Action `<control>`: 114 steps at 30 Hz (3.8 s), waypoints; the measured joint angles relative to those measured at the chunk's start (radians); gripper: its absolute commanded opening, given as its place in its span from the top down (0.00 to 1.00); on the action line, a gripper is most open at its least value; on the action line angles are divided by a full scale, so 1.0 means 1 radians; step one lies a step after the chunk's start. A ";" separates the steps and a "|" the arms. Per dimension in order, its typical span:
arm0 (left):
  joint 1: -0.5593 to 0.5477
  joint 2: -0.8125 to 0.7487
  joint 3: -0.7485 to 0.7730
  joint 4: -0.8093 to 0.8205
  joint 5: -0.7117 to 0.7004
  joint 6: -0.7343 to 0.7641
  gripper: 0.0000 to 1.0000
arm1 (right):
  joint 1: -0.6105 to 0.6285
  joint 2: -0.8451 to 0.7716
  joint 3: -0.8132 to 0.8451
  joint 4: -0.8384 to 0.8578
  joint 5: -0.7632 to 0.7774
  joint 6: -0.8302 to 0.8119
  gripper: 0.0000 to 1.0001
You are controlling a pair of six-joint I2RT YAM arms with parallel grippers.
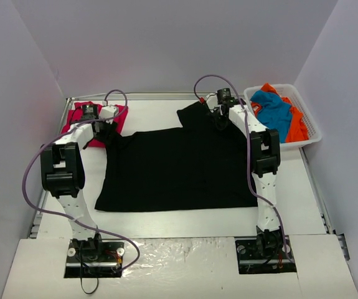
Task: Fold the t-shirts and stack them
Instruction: Fold the flattened tshirt in 1/3 of the way, then grap the side of the flattened tshirt furthest away from the robot with both arms
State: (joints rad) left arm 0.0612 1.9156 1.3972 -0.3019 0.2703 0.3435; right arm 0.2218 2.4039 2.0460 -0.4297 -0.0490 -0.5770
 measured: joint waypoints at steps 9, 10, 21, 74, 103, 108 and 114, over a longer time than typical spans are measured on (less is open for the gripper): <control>0.043 0.071 0.037 0.007 0.036 -0.016 0.51 | 0.000 0.000 0.000 -0.001 0.001 -0.010 0.59; 0.047 0.072 0.045 0.006 0.045 -0.016 0.51 | 0.000 0.000 0.000 -0.001 0.002 -0.011 0.59; 0.071 0.072 0.090 -0.006 0.163 -0.027 0.54 | 0.002 0.000 -0.008 -0.001 0.021 -0.018 0.59; 0.077 -0.116 0.028 -0.057 0.205 -0.051 0.98 | -0.001 -0.008 -0.011 -0.004 0.024 0.008 0.50; 0.076 -0.319 -0.104 -0.180 0.205 0.015 0.98 | -0.054 0.395 0.517 0.327 -0.299 0.159 0.00; 0.071 -0.322 -0.128 -0.182 0.194 0.015 0.98 | -0.040 0.445 0.559 0.375 -0.325 0.198 0.01; 0.068 -0.322 -0.130 -0.183 0.178 0.016 0.98 | -0.036 0.500 0.627 0.393 -0.385 0.268 0.07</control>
State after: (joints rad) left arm 0.1291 1.5940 1.2667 -0.4847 0.4484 0.3592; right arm 0.1860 2.9040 2.6732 -0.0368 -0.4335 -0.3088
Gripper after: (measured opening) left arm 0.038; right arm 0.946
